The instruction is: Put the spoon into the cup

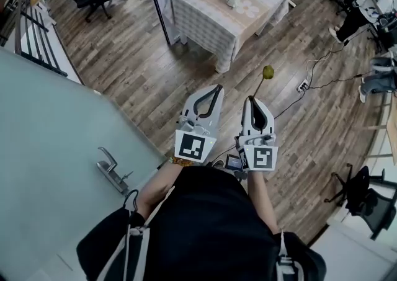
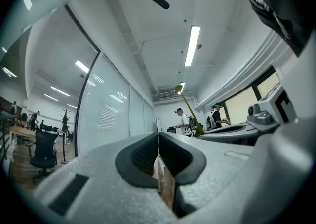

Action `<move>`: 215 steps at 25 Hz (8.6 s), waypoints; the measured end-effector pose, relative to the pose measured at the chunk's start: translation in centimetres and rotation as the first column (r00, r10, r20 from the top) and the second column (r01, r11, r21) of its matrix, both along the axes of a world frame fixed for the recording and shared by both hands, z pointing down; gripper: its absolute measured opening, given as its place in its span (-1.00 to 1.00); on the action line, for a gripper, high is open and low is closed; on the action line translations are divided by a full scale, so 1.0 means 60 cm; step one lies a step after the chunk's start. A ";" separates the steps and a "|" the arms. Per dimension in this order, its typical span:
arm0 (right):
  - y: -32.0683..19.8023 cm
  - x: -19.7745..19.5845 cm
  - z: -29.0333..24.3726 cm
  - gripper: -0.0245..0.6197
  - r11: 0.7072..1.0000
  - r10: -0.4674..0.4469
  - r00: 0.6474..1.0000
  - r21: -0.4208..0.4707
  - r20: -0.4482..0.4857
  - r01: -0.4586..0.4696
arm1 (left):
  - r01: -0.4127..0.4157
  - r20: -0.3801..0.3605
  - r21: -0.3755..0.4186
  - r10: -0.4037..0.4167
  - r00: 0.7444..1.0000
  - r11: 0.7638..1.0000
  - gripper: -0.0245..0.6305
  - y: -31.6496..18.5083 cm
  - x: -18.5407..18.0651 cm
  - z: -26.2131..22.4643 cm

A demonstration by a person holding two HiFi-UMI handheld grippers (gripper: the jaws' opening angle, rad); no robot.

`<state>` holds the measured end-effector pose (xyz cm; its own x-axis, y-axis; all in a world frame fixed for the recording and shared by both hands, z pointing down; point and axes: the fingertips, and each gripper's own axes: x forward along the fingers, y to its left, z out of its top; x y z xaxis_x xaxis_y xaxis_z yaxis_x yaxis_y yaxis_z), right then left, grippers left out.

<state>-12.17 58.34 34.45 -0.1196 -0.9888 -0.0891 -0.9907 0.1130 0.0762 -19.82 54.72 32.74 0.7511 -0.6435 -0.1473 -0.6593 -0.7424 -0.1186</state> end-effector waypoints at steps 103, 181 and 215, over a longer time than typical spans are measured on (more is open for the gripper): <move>-1.181 0.490 0.414 -0.90 0.806 -0.193 0.980 -0.578 -0.051 0.129 | 0.269 0.128 -0.157 -0.251 0.960 0.950 -0.87 -1.129 0.368 0.115; -1.204 0.473 0.489 -0.90 0.740 -0.186 0.981 -0.663 -0.048 0.108 | 0.277 0.160 -0.188 -0.248 0.955 0.942 -0.87 -1.145 0.343 0.142; -1.209 0.431 0.542 -0.89 0.653 -0.339 0.940 -0.727 -0.028 0.214 | 0.312 0.159 -0.156 -0.288 0.944 0.937 -0.87 -1.127 0.318 0.143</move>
<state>13.69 -14.19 66.95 -0.3472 -0.6654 0.6608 -0.8873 0.4611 -0.0020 -0.75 -12.91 41.34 0.5242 -0.8482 0.0761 -0.8417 -0.5297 -0.1049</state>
